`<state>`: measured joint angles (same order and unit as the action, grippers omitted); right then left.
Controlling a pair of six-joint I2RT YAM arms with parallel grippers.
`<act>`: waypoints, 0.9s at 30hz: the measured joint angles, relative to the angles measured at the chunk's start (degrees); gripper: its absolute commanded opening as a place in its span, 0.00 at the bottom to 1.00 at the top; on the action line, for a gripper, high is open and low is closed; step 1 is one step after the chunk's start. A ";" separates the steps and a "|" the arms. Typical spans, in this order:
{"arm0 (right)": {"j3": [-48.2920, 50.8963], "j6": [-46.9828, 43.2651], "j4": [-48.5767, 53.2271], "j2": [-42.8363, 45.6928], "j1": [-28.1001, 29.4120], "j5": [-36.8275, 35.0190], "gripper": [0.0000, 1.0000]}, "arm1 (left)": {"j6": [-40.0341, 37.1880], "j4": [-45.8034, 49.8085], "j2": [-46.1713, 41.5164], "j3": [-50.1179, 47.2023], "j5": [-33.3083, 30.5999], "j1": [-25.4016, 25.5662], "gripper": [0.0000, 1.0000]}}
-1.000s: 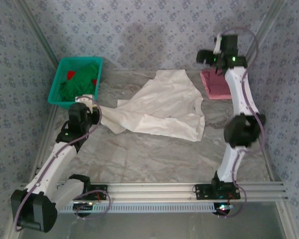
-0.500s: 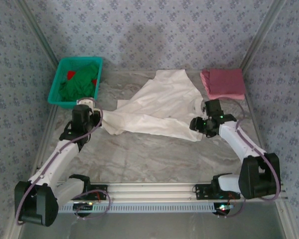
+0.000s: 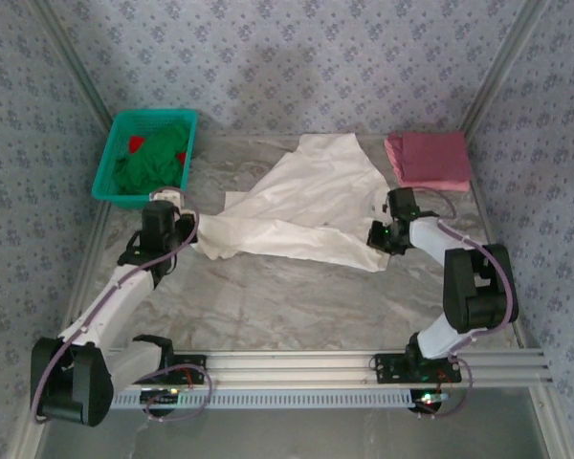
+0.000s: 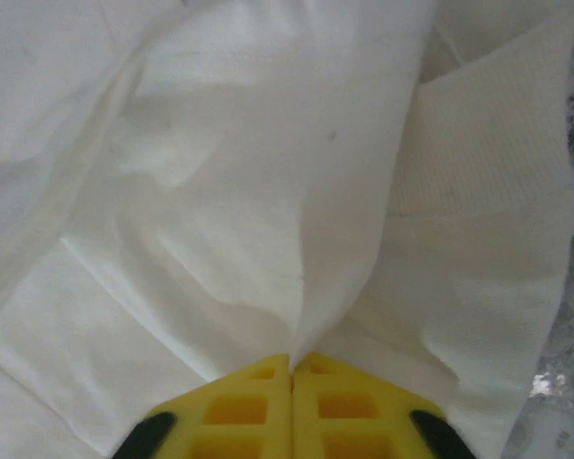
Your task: Fold and stack the t-shirts
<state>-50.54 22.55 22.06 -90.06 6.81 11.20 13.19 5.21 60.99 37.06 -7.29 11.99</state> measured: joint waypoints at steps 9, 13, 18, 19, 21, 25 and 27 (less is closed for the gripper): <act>-2.36 1.46 7.91 16.81 -1.22 0.02 0.00 | 2.69 8.55 -6.36 3.48 -1.03 0.00 0.00; -1.44 4.28 13.44 28.92 -2.47 0.22 0.00 | 5.05 14.64 -14.14 3.61 -1.79 0.00 0.00; 0.11 7.21 23.96 35.10 -2.54 0.13 0.00 | 9.51 23.15 -16.35 3.67 -1.75 0.00 0.00; 0.20 7.26 25.92 35.58 -2.69 0.00 0.00 | 10.36 24.44 -16.35 3.67 -1.62 0.00 0.00; 0.17 7.13 29.77 36.87 -3.69 -0.39 0.00 | 12.13 26.47 -16.59 3.65 -0.68 0.00 0.00; 0.31 6.80 33.77 38.29 -6.73 -0.85 0.01 | 14.56 28.59 -16.90 3.65 3.04 0.00 0.00; 1.64 6.88 33.94 38.42 -7.72 -0.37 0.22 | 15.45 30.45 -16.85 3.65 5.01 0.00 0.05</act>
<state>-48.90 29.43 56.01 -51.64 -0.91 10.83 28.64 35.66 44.14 40.71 -2.28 11.99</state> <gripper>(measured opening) 0.072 0.041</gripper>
